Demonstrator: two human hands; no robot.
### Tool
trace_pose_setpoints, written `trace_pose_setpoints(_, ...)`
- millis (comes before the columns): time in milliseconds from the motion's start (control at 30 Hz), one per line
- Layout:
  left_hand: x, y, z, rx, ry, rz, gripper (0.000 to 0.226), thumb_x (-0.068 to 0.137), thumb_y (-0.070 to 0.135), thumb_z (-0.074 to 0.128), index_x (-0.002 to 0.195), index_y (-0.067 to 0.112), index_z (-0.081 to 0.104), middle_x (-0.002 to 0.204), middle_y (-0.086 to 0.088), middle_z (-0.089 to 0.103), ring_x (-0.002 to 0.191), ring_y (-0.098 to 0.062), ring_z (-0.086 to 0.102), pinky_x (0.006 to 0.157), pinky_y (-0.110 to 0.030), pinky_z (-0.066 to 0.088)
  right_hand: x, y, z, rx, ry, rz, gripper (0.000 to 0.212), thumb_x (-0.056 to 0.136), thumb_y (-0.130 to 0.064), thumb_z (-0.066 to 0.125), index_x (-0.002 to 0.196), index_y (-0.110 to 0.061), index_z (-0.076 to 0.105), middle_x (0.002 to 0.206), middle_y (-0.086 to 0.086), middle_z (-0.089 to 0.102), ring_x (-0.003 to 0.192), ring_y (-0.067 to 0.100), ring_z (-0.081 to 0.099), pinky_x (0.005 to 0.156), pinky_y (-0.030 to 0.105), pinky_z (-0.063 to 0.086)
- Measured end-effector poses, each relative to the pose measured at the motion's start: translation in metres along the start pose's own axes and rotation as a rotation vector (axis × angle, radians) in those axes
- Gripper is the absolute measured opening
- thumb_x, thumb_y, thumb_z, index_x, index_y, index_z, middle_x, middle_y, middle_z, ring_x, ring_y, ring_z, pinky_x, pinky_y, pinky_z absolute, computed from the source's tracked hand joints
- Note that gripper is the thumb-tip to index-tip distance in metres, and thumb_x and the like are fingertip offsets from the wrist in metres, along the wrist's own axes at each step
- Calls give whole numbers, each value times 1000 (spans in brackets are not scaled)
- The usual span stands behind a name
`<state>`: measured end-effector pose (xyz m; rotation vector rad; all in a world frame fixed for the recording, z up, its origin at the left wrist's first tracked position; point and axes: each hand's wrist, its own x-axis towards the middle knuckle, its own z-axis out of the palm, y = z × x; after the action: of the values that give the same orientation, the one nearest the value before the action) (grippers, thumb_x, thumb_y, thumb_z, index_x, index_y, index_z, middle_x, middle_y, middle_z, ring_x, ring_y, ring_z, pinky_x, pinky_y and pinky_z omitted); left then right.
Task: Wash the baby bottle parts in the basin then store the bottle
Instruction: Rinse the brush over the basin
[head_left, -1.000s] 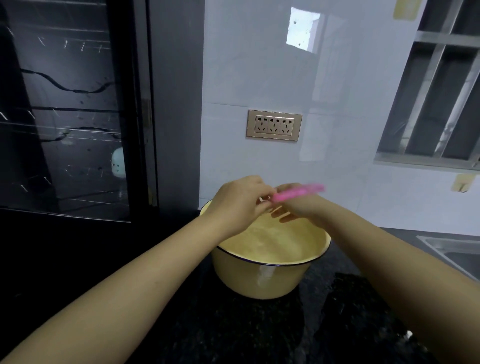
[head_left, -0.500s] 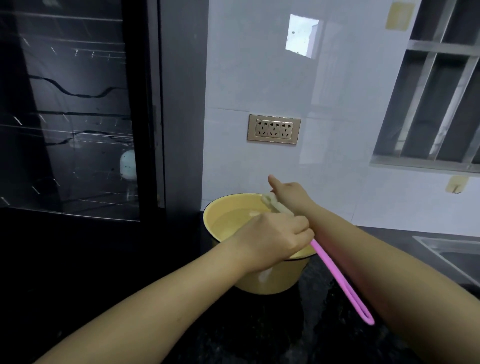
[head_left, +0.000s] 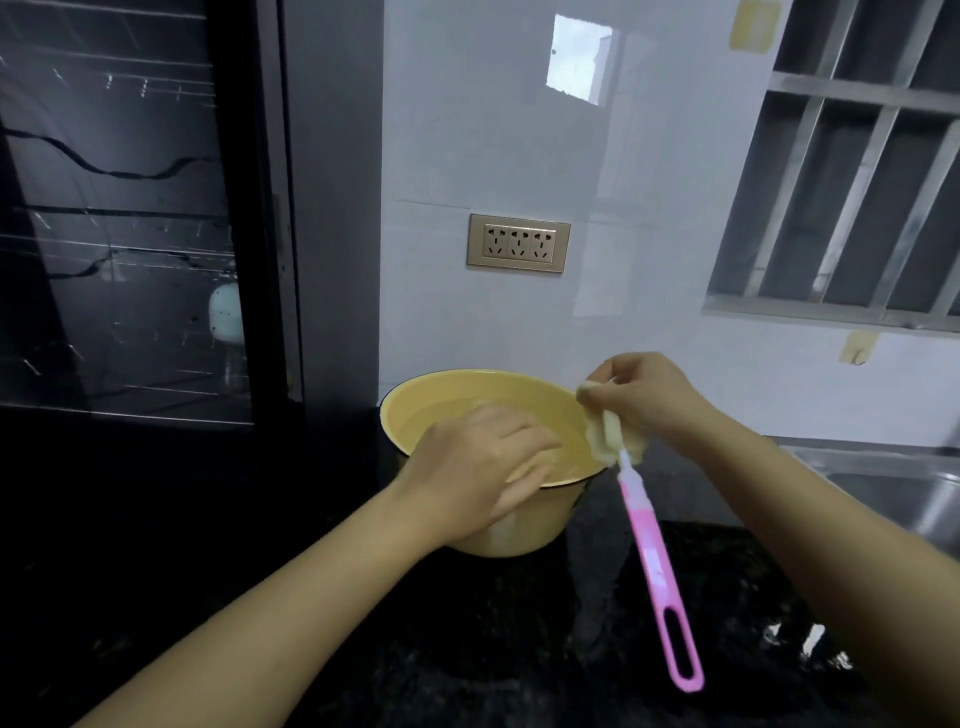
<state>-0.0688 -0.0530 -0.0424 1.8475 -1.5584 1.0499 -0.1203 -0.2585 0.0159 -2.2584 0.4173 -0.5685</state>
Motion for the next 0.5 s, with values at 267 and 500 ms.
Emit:
trace_pose_setpoints(267,-50,-7,-34,-20,38,-478,29,82,37,45,86,24,71,75,16,62,68,-9,58,61,-28,53,-38,54,-9,-174,79,76,7,79,-20,65,73,-17,68,70,-4,67,70,9,61,56,20,43)
trace_pose_setpoints(500,-79,-10,-43,-45,-80,-621,38,77,37,32,75,22,67,73,17,62,73,-9,58,64,-20,43,-51,95,23,-282,7,143,10,83,-21,63,78,-15,68,71,-7,64,74,11,59,57,21,40)
